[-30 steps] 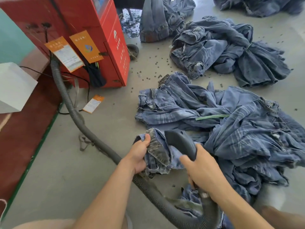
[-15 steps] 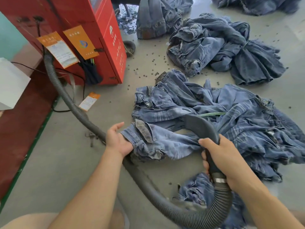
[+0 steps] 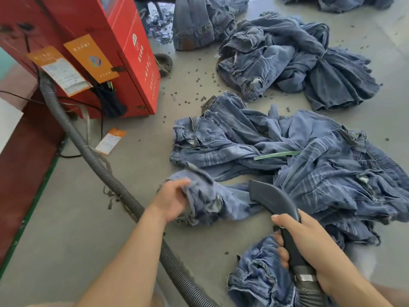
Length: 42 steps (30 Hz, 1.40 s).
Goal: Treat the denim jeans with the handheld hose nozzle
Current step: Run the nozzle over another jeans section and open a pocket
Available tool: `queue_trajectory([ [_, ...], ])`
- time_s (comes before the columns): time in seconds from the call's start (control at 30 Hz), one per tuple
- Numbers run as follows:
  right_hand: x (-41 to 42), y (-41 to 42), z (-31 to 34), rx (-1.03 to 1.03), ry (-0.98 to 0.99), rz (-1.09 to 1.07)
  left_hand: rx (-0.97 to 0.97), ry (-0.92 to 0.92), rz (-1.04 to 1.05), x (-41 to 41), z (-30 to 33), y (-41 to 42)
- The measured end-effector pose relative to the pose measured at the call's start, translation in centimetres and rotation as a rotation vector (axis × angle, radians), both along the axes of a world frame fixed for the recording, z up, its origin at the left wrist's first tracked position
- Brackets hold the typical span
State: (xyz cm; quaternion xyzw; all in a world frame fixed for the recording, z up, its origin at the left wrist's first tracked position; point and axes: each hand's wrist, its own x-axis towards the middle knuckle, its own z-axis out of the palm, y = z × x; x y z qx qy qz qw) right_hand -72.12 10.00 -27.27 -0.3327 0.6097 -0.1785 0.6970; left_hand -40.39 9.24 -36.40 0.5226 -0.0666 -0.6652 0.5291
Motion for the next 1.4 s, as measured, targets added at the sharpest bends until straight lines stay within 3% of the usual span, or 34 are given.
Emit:
queue_trajectory([
  [0.03,-0.1,-0.1,-0.1,0.009,-0.001,-0.002,-0.108,0.134,0.095,0.9,-0.1,-0.5],
  [0.07,-0.3,-0.2,-0.2,0.018,-0.001,-0.004,-0.164,0.145,0.114,1.7,-0.1,-1.1],
  [0.1,-0.3,-0.3,-0.2,0.025,-0.002,-0.005,-0.120,-0.019,0.022,2.2,-0.1,-1.6],
  [0.2,-0.2,-0.5,-0.5,0.027,0.009,-0.016,0.223,-0.866,-0.528,1.9,-2.4,-0.9],
  [0.27,0.0,-0.8,-0.7,0.022,0.022,-0.014,0.287,-1.039,-0.496,1.8,-4.8,-0.5],
  [0.33,-0.2,-1.1,-0.9,0.019,0.019,-0.007,0.258,-0.903,-0.270,1.8,-5.3,-0.6],
  [0.43,-0.6,-1.3,-1.0,0.014,0.005,-0.013,0.144,-0.357,0.097,1.6,-2.6,-1.8],
  [0.5,-0.6,-1.5,-0.9,0.009,-0.002,-0.018,0.043,-0.097,0.144,1.9,-0.8,-2.2],
  [0.53,-0.5,-1.5,-0.8,0.008,-0.012,-0.021,0.047,-0.053,0.071,2.0,-0.1,-2.2],
  [0.67,-0.7,-1.2,-0.8,0.005,-0.036,-0.022,0.254,-0.290,-0.382,1.0,0.8,-1.2],
  [0.9,-1.1,-0.6,-1.0,-0.010,-0.016,0.005,0.291,-0.501,-0.200,0.8,-0.8,-0.3],
  [1.0,-0.4,-0.2,-1.2,-0.009,-0.020,0.035,0.354,-0.386,-0.114,0.3,-1.4,0.5],
  [1.17,0.6,0.4,-1.4,-0.038,-0.019,0.102,0.357,0.069,-0.195,-0.7,-0.8,1.9],
  [1.3,0.7,0.6,-1.2,-0.032,-0.017,0.105,0.328,0.116,-0.102,-1.2,-1.0,2.6],
  [1.4,0.7,0.5,-0.8,-0.025,-0.012,0.104,0.199,0.229,-0.031,-0.5,-0.5,2.7],
])
